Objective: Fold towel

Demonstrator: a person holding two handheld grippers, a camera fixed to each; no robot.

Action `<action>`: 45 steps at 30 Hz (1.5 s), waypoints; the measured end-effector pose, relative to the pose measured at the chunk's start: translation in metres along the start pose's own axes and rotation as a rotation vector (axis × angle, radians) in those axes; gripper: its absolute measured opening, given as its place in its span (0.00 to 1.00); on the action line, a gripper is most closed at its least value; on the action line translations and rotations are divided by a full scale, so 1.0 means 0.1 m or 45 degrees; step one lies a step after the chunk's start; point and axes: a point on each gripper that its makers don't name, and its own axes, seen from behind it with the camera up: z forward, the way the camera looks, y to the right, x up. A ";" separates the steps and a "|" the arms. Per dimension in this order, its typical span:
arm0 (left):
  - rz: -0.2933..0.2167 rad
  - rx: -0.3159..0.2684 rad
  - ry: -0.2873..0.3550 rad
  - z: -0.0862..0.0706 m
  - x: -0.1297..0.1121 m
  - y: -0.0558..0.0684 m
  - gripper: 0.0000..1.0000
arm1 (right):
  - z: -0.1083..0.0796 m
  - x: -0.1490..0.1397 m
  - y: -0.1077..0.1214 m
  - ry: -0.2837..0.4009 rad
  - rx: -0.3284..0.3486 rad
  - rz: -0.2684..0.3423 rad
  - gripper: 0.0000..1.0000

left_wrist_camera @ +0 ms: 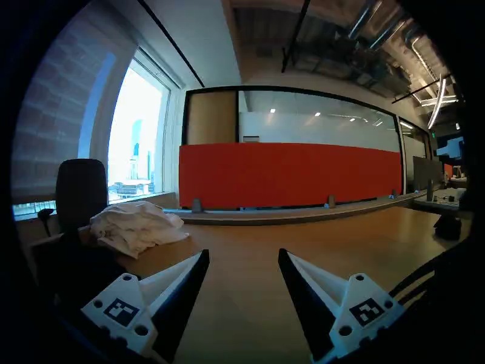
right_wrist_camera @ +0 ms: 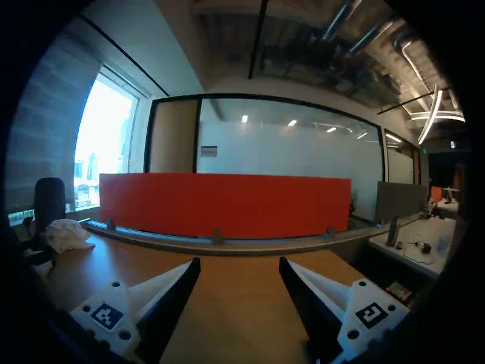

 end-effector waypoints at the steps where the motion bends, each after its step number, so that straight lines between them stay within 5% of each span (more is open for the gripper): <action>1: -0.001 0.001 -0.001 0.00 0.00 0.00 0.84 | 0.00 0.00 0.01 -0.001 0.000 -0.001 1.00; 22: -0.003 -0.006 -0.007 0.00 -0.01 -0.01 0.84 | 0.00 -0.02 0.19 0.008 -0.016 0.006 1.00; 26: -0.002 -0.006 -0.007 0.00 -0.01 -0.01 1.00 | 0.00 -0.02 0.23 0.020 -0.024 0.010 1.00; 30: -0.002 -0.006 -0.007 0.00 -0.01 -0.01 1.00 | 0.02 -0.02 0.26 0.040 -0.026 0.008 1.00; 45: -0.002 -0.005 -0.007 0.00 -0.01 0.00 1.00 | 0.01 -0.48 0.35 0.034 -0.006 0.090 1.00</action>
